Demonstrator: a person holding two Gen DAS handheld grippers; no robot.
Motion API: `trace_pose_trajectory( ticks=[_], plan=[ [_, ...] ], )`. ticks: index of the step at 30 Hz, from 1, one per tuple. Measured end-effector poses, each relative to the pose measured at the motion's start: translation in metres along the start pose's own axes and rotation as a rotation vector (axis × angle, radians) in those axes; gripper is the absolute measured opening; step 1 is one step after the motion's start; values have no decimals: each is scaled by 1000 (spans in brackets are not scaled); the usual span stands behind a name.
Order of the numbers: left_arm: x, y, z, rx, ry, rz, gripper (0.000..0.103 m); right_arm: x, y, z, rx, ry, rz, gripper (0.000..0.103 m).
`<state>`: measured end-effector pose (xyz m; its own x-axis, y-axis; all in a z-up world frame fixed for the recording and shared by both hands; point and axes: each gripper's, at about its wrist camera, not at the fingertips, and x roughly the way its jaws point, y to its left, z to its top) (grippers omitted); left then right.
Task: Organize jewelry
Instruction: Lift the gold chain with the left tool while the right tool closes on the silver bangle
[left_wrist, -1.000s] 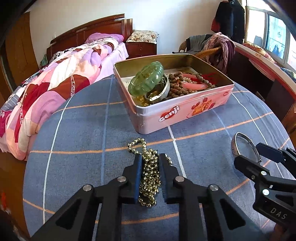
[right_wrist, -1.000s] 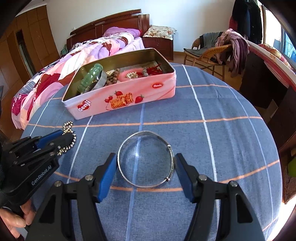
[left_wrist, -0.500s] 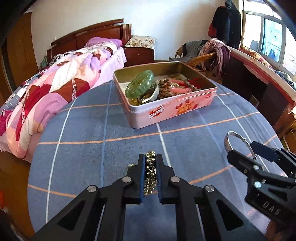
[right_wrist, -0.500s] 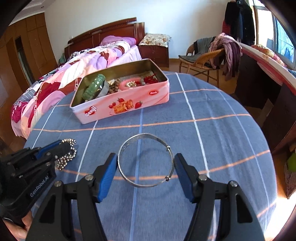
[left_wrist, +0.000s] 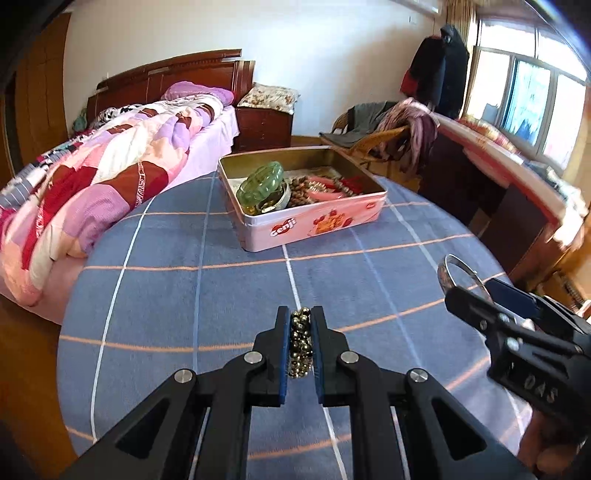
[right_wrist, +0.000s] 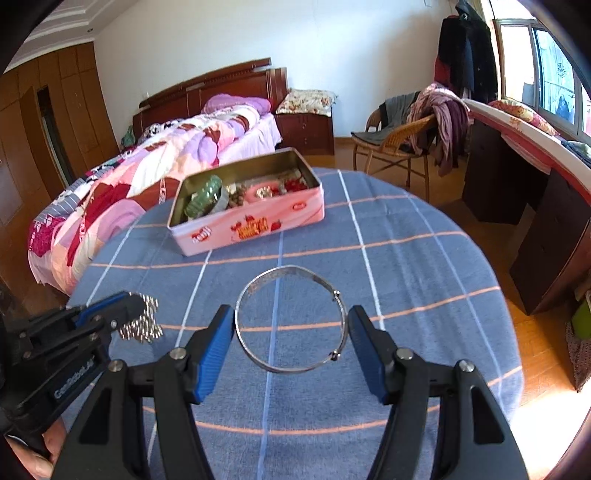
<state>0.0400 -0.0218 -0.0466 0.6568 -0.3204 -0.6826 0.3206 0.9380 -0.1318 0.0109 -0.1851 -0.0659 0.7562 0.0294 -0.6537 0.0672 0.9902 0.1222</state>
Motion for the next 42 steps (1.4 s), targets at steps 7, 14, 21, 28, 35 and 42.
trace_pose_trajectory(
  ticks=[7,14,21,28,35,42],
  plan=[
    [-24,16,-3,-58,-71,-76,10,-13,6,6,-15,-57,-14,66],
    [-38,21,-4,-51,-121,-139,10,-9,13,7,-25,-55,0,66],
    [-27,45,-6,-81,-86,-75,10,-6,15,1,-34,-40,0,66],
    [-32,45,-3,-24,-83,-71,10,-6,9,2,-21,-44,5,66],
    [1,48,-32,-69,121,-50,70,-1,3,0,4,-25,17,66],
    [22,20,-51,87,158,89,42,-5,7,1,-11,-29,15,66]
  ],
)
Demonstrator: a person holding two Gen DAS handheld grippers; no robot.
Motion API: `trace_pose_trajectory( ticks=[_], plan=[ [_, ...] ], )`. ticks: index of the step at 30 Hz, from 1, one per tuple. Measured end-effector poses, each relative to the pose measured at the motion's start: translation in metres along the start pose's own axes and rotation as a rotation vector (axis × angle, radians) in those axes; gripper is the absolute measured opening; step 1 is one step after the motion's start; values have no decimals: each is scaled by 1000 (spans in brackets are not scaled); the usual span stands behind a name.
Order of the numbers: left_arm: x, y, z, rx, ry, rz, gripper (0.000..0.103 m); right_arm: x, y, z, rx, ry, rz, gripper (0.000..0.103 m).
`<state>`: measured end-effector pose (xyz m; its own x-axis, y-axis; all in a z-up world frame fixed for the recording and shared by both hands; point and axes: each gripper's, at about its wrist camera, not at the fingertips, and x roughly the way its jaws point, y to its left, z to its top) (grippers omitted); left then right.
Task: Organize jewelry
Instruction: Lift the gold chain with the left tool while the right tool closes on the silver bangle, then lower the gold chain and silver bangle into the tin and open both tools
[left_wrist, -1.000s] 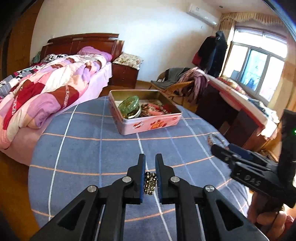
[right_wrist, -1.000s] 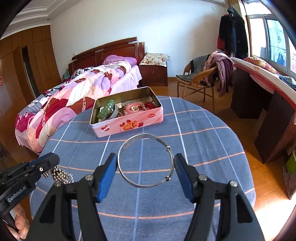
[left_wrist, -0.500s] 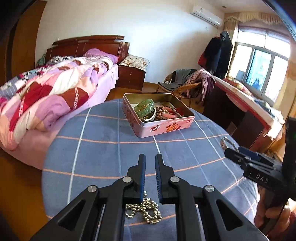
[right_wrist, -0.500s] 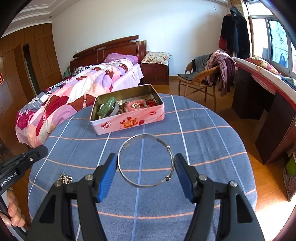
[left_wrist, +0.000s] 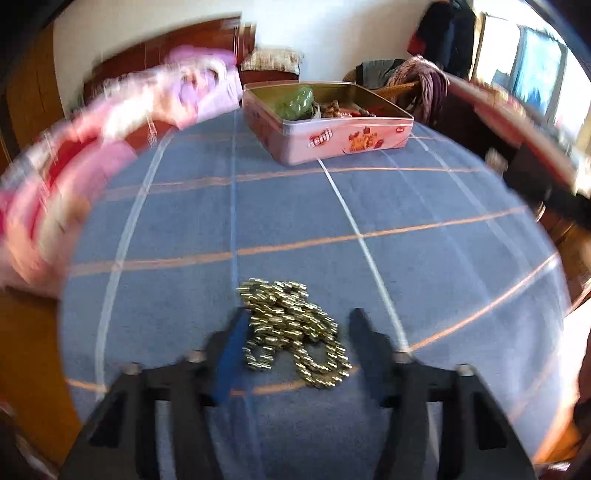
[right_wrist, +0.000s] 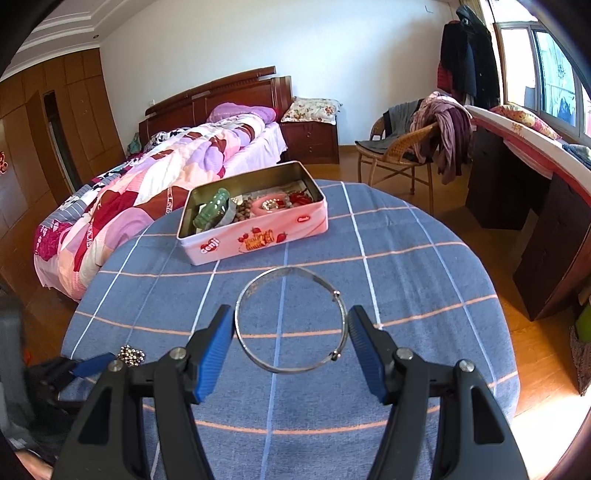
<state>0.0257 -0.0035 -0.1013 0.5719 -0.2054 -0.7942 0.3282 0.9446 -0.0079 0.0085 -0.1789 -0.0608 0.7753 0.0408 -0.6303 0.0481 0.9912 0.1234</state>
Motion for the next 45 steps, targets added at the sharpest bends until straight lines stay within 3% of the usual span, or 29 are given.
trace_pose_trajectory(
  ticks=[1,2,7,17,25,30,34,45],
  plan=[
    [-1,-2,0,13,-3,-21,27,0,1,1,-7,0,-8,66],
    [-2,-2,0,4,-6,-46,18,0,2,1,-12,0,-16,66],
    [-9,9,3,-69,-40,-119,10,0,2,5,-10,-3,-24,66],
    [-63,8,61,-84,-290,-224,10,0,11,29,-50,-46,-19,66],
    [-72,11,127,-86,-421,-204,10,1,13,79,-63,-150,3,66],
    [-38,14,158,-114,-423,-162,10,30,15,115,-63,-174,17,66],
    [-2,19,175,-139,-393,-143,10,74,14,134,-60,-136,10,66],
    [70,15,192,-153,-300,-121,10,155,6,136,-55,-7,-14,66]
  ],
)
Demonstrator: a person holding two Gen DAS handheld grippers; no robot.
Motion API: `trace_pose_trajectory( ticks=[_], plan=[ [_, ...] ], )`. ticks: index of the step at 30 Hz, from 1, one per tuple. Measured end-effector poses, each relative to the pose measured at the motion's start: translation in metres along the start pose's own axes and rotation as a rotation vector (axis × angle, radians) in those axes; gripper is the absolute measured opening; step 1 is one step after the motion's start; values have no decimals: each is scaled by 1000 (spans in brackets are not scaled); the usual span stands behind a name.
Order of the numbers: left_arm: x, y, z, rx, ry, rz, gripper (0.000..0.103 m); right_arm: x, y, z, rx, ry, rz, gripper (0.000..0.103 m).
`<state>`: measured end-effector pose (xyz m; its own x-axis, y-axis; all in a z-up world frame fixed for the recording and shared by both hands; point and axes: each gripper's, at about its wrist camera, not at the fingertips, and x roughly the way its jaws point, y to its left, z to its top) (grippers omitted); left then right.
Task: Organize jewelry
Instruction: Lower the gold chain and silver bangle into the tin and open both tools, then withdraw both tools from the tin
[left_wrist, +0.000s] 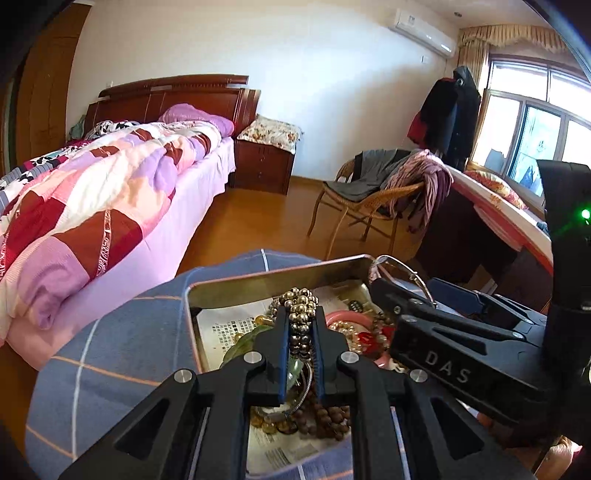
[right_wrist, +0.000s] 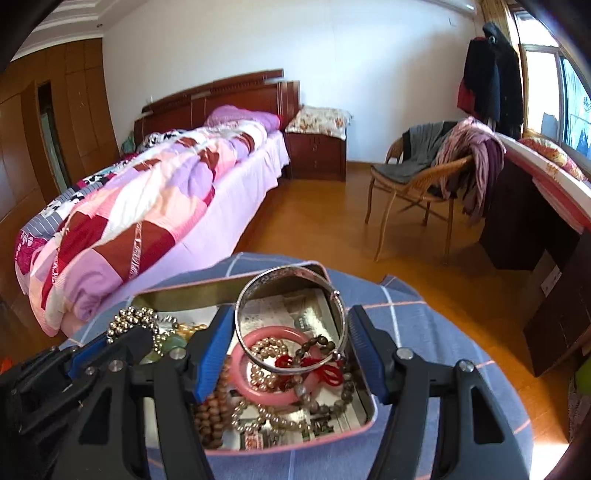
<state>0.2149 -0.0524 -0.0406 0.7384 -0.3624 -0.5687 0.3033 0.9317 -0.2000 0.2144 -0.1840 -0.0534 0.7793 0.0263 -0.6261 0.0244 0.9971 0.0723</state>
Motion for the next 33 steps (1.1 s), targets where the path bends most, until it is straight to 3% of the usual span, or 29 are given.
trace_pose_trajectory(
  ticks=[12,17,18,22,24,29,33],
  plan=[
    [19,-1,-5,18,23,46,11,30,-8,-4,-4,72,31,68],
    [16,9,1,-37,75,52,38,22,-14,-1,14,79,49,69],
    [12,10,2,-50,75,48,41,16,-16,-2,22,71,53,72],
    [-7,14,-1,-72,38,73,76,-2,-19,-1,25,20,3,90],
    [-17,14,-4,-69,22,70,79,-14,-23,-3,31,-2,6,97],
    [-38,1,-12,1,32,119,80,-34,-16,-12,-5,-2,-27,97],
    [-53,3,-24,-9,50,166,80,-53,-12,-27,-16,-7,-49,97]
  ],
)
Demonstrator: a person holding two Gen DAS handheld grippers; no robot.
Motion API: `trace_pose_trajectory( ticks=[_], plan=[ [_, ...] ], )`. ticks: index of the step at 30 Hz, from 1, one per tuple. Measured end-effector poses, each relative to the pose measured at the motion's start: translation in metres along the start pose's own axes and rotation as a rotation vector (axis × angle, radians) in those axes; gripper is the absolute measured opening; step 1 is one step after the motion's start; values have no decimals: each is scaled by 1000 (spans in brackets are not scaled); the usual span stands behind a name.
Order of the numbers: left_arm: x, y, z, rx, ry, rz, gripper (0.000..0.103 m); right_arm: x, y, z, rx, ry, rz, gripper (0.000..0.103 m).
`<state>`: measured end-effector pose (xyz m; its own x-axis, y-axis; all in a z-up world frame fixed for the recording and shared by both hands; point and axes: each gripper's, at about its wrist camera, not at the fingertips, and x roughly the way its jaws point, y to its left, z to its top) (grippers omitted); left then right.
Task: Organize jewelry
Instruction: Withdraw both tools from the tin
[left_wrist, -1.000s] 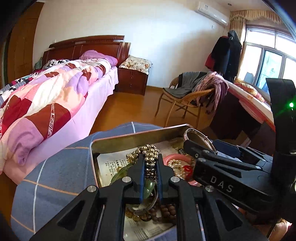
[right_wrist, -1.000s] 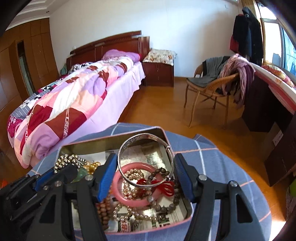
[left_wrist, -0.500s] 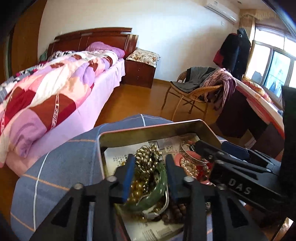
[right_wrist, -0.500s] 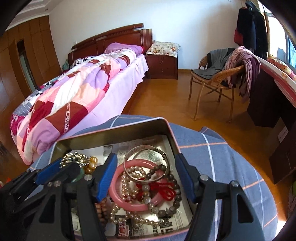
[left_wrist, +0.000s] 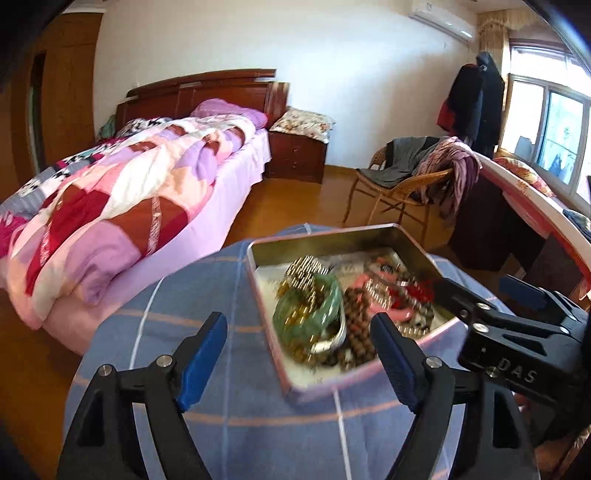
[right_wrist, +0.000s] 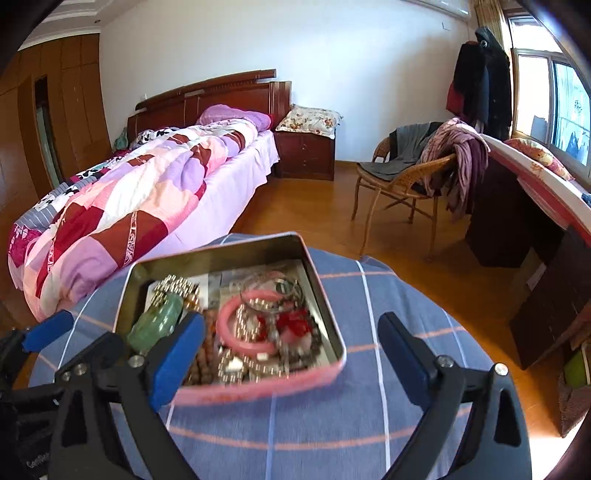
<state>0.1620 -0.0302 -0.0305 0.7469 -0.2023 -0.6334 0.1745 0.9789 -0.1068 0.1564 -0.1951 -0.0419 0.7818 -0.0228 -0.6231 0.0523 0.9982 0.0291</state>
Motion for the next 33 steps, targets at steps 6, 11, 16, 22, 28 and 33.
trace_pose_trajectory(
  ticks=[6,11,16,22,28,33],
  plan=[
    [-19,9,-28,-30,36,41,80,-23,2,-20,26,3,15,97],
    [-38,10,-53,-41,60,51,80,-44,2,-37,52,-1,12,97],
    [-52,6,-75,-32,79,61,80,-62,1,-55,67,-7,1,97],
    [-69,0,-94,-9,81,64,80,-78,1,-72,76,-15,-19,97],
    [-86,-3,-102,-7,68,73,80,-90,2,-82,86,-24,-24,97],
    [-100,-4,-101,3,32,93,80,-105,5,-87,85,-47,-29,97]
  ],
)
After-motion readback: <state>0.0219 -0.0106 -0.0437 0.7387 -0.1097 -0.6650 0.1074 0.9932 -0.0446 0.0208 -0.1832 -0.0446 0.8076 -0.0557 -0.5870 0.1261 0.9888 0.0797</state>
